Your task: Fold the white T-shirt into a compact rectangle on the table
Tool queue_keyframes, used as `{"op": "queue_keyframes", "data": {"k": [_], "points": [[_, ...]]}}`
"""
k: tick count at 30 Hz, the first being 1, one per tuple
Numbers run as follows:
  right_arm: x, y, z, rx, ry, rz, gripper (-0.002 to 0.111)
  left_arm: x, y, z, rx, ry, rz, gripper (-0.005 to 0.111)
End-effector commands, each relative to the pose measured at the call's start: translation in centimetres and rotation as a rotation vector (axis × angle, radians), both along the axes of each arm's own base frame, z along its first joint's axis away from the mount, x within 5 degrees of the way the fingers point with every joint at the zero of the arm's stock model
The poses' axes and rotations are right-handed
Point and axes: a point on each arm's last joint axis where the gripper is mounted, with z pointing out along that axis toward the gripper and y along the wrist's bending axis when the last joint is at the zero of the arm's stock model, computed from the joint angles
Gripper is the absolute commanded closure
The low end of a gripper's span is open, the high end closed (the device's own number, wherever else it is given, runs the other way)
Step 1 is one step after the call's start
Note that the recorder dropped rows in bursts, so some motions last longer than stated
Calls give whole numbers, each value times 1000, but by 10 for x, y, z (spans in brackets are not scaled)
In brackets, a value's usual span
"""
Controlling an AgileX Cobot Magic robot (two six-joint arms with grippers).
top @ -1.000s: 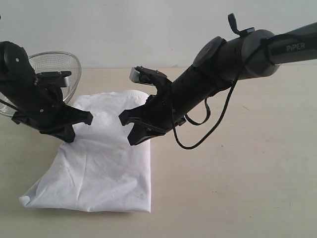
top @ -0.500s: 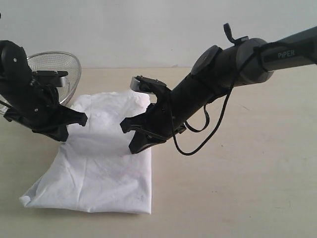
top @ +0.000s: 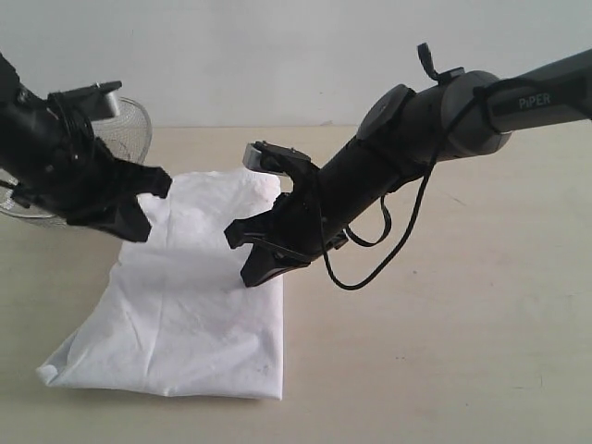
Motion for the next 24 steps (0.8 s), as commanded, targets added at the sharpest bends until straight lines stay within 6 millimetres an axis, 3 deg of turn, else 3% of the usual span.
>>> {"op": "queue_keyframes", "data": {"k": [1,14,20,24], "points": [[2,-2,1,-1,-7,-1,108,-14,1,-33,22,87,0,102],[1,-2,1,1,3,0,108,-40,14,-87,134,257,62,102],[2,-6,8,10,-2,-3,108,-43,13,-67,82,193,76,102],[2,-20,31,41,-12,-5,108,-47,13,-40,57,110,73,102]]}}
